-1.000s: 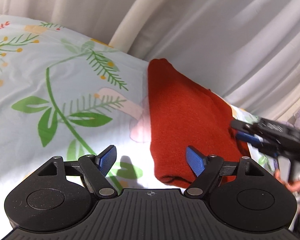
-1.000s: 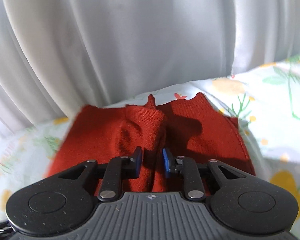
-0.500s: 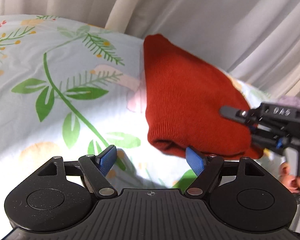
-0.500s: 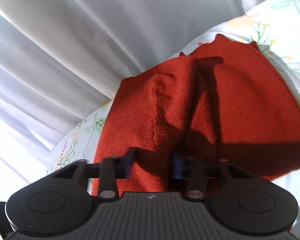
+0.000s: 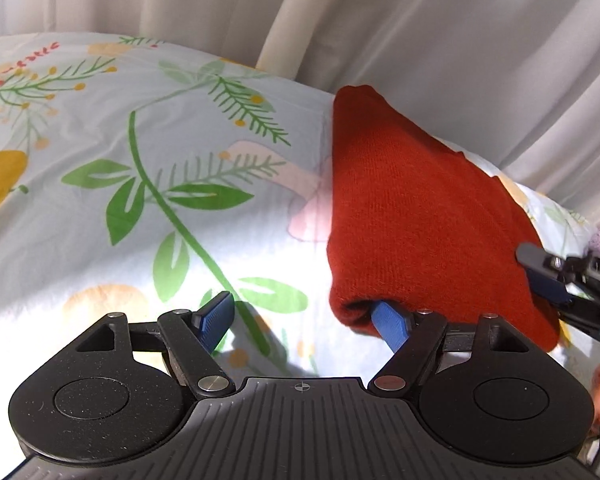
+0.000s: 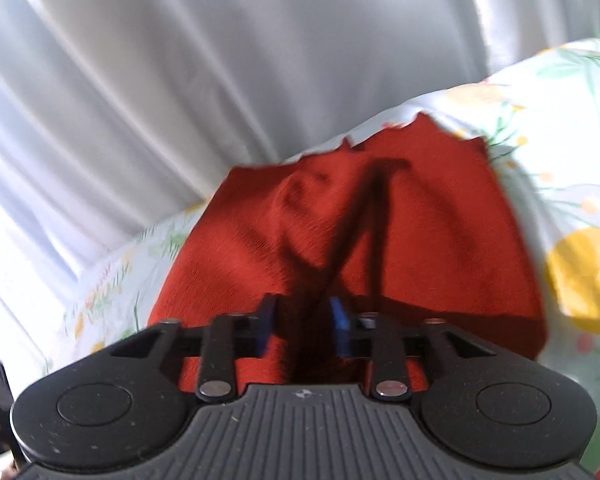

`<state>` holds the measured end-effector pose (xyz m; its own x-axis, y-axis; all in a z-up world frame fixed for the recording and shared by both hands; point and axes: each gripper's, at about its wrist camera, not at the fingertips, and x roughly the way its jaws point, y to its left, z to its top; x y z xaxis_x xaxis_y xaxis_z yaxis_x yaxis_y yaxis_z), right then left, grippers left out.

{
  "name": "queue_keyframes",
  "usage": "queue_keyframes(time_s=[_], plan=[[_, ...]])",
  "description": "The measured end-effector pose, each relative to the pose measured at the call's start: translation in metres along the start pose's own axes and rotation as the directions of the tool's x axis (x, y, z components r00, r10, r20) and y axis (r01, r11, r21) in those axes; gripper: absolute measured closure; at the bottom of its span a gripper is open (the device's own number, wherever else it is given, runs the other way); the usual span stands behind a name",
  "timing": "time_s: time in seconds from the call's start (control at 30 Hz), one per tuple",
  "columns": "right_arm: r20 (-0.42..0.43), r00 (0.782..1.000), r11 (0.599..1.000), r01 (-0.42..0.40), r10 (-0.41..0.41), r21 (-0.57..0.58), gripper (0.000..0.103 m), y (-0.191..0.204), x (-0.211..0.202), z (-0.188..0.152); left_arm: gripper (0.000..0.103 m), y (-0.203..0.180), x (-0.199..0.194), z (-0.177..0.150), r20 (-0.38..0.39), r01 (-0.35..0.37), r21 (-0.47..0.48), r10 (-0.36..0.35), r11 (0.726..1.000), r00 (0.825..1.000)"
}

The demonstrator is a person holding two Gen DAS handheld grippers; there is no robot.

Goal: Fold small clothes

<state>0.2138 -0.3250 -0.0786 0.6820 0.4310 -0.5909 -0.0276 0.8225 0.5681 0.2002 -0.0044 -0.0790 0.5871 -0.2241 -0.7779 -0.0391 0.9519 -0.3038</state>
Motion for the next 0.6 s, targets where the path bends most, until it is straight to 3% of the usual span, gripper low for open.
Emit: queue_keyframes(time_s=[0.17,0.33,0.5,0.6], plan=[[-0.008,0.996,0.981,-0.082,0.085,0.175,0.059,-0.032,0.015,0.021,0.022,-0.016,-0.004,-0.003,0.029,0.0,0.072,-0.002,0.997,1.0],[-0.028,0.976,0.918,-0.195,0.218,0.344,0.058,-0.047,0.042,0.035,0.022,-0.024,-0.007,-0.006,0.033,0.015,0.102,-0.019,0.995,0.999],[-0.015,0.989,0.959,-0.136,0.144,0.247,0.057,-0.041,0.026,0.046,0.022,-0.02,-0.014,-0.008,0.051,0.012,0.122,-0.018,0.992,0.999],[-0.029,0.993,0.969,-0.105,0.114,0.223,0.05,-0.047,0.02,0.044,0.022,-0.018,-0.011,-0.008,0.034,0.025,0.09,-0.029,0.996,0.999]])
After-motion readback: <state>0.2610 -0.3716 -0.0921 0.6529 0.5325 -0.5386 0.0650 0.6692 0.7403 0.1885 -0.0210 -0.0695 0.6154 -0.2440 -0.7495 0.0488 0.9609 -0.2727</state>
